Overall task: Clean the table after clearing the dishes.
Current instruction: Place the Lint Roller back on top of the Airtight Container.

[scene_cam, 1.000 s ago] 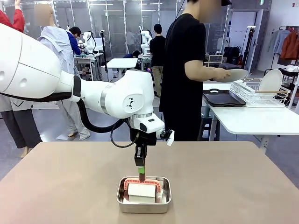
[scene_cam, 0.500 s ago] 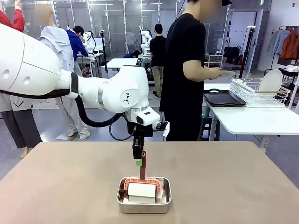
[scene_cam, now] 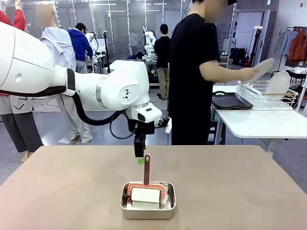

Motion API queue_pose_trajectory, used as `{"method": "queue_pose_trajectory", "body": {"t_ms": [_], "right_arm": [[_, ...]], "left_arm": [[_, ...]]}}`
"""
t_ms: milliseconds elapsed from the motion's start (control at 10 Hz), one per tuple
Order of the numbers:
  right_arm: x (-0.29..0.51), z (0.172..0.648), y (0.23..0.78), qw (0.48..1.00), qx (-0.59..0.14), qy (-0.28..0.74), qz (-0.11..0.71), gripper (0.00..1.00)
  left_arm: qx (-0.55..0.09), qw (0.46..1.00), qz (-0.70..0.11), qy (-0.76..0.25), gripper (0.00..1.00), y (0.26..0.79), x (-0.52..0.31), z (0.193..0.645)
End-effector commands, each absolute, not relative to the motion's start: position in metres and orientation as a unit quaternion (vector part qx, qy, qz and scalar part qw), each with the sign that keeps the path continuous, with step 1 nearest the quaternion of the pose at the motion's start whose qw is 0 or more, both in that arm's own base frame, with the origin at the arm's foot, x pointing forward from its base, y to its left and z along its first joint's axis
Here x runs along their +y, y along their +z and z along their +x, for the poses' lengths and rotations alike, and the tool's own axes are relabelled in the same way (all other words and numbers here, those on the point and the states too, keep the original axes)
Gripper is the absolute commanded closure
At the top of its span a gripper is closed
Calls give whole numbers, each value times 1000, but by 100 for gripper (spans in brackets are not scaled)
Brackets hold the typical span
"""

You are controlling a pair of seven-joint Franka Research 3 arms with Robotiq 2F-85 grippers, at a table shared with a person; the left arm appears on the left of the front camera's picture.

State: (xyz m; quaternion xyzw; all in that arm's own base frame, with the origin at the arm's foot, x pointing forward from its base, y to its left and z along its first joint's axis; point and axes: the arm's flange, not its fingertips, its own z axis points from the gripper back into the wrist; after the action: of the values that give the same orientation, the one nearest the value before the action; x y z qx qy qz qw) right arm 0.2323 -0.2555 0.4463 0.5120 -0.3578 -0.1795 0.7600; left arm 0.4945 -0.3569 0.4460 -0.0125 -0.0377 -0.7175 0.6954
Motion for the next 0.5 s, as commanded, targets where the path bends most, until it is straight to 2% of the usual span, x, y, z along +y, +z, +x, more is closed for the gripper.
{"method": "queue_pose_trajectory", "body": {"t_ms": [0,100,400], "right_arm": [[-255,234,448,758,-364,-179,511,0],[-255,234,448,758,-364,-179,511,0],[-255,234,448,758,-364,-179,511,0]], "left_arm": [[-51,689,4,-723,0,437,-343,478],[-38,695,-12,-718,0,446,-357,495],[-38,695,-12,-718,0,446,-357,495]]}}
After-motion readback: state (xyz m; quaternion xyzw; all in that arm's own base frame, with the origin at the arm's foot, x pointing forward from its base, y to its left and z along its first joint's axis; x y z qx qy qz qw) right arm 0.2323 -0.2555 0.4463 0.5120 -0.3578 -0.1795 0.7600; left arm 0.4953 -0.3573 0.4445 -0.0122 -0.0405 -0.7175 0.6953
